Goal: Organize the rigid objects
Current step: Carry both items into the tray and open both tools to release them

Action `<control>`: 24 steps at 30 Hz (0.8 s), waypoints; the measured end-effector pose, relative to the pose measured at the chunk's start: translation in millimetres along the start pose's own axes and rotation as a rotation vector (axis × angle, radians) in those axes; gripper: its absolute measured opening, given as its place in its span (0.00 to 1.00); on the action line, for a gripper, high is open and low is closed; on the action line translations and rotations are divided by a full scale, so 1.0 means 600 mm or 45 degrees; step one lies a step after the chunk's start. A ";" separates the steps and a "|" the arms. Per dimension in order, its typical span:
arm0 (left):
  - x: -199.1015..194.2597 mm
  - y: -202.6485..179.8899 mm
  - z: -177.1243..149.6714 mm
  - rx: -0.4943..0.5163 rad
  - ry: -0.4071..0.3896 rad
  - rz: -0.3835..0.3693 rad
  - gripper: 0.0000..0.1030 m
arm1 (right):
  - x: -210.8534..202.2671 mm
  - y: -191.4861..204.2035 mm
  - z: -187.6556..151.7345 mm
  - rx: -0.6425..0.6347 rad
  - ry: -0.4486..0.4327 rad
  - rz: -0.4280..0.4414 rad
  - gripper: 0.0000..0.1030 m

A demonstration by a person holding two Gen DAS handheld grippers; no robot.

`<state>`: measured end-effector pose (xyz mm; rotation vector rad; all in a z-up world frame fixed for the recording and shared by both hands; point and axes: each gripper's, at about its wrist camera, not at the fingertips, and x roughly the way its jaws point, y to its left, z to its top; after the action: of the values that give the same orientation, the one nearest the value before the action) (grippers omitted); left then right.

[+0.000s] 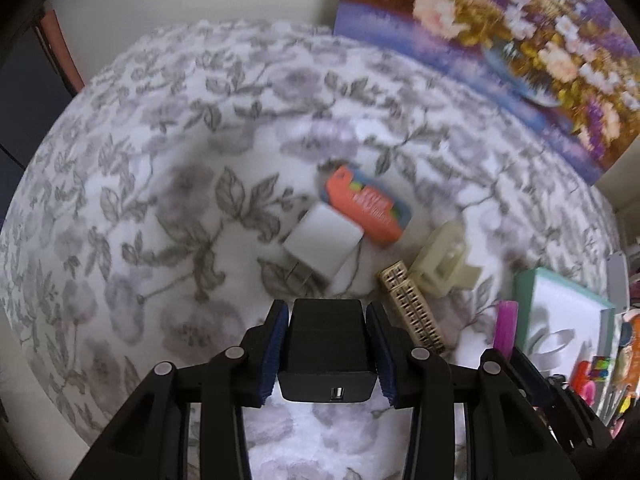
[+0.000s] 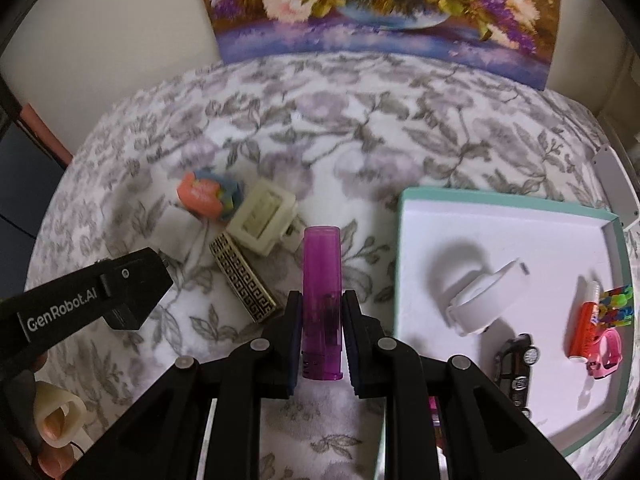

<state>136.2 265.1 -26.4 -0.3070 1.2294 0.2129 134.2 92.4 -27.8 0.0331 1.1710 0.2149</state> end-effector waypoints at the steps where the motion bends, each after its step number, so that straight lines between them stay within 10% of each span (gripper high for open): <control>1: -0.006 -0.002 0.000 0.000 -0.010 -0.006 0.42 | -0.010 -0.008 0.004 0.020 -0.017 0.008 0.20; 24: -0.077 -0.255 -0.084 0.379 -0.076 -0.155 0.42 | -0.092 -0.296 -0.027 0.438 -0.054 -0.142 0.20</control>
<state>126.0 104.0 20.1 -0.1151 1.1608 -0.0665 125.5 -93.4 -8.3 0.2727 1.1531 -0.0872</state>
